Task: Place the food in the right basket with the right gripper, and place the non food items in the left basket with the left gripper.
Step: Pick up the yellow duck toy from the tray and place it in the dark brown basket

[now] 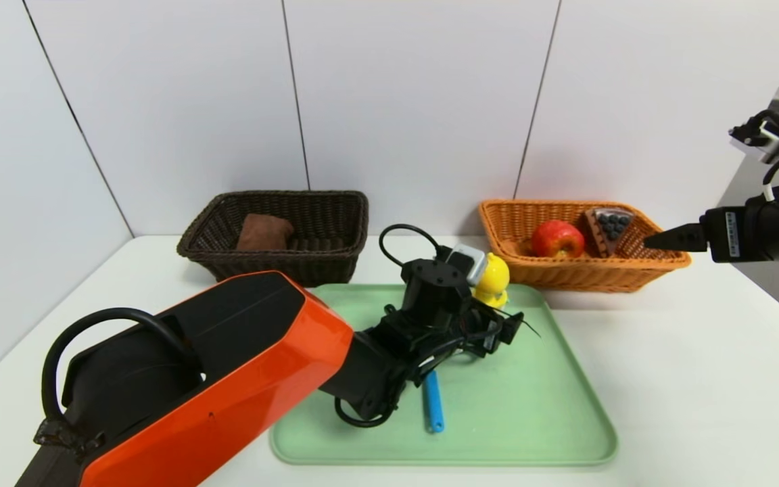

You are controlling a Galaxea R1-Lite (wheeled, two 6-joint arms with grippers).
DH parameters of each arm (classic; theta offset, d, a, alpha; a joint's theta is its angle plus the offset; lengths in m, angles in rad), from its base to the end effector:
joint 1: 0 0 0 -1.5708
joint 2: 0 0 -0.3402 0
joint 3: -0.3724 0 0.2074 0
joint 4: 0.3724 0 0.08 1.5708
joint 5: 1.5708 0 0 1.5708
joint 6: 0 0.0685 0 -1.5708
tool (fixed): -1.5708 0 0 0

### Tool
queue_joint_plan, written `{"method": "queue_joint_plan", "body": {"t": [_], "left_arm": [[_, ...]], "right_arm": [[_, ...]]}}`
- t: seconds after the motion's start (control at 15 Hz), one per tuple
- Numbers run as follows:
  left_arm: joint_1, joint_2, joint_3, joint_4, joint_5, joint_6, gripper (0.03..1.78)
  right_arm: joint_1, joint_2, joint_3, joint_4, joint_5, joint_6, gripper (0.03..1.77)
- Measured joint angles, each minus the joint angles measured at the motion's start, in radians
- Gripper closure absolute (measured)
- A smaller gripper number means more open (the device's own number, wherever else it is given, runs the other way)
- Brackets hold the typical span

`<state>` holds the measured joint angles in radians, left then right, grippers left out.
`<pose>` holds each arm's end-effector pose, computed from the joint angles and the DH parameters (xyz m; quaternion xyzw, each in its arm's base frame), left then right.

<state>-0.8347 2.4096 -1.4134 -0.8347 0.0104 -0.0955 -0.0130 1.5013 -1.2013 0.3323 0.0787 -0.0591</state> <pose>0.3819 -0.4204 0.0823 -0.0106 0.0925 -0.3953 0.9138 0.3029 0.0014 0.2667 -0.0138 0.3095 0.0404 0.9499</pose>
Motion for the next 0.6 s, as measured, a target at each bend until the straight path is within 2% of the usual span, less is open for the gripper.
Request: {"method": "queue_joint_plan", "body": {"t": [0.47,0.53,0.6], "left_arm": [[0.0,0.022,-0.042,0.0,0.002,-0.001,0.12],[0.0,0.023,-0.042,0.0,0.003,-0.001,0.2],[0.001,0.023,-0.042,0.0,0.003,0.0,0.37]], "right_arm": [[-0.001,-0.002,0.0,0.0,0.003,-0.001,0.09],[-0.001,-0.002,0.0,0.0,0.004,-0.001,0.09],[-0.001,-0.001,0.0,0.0,0.004,-0.001,0.09]]}}
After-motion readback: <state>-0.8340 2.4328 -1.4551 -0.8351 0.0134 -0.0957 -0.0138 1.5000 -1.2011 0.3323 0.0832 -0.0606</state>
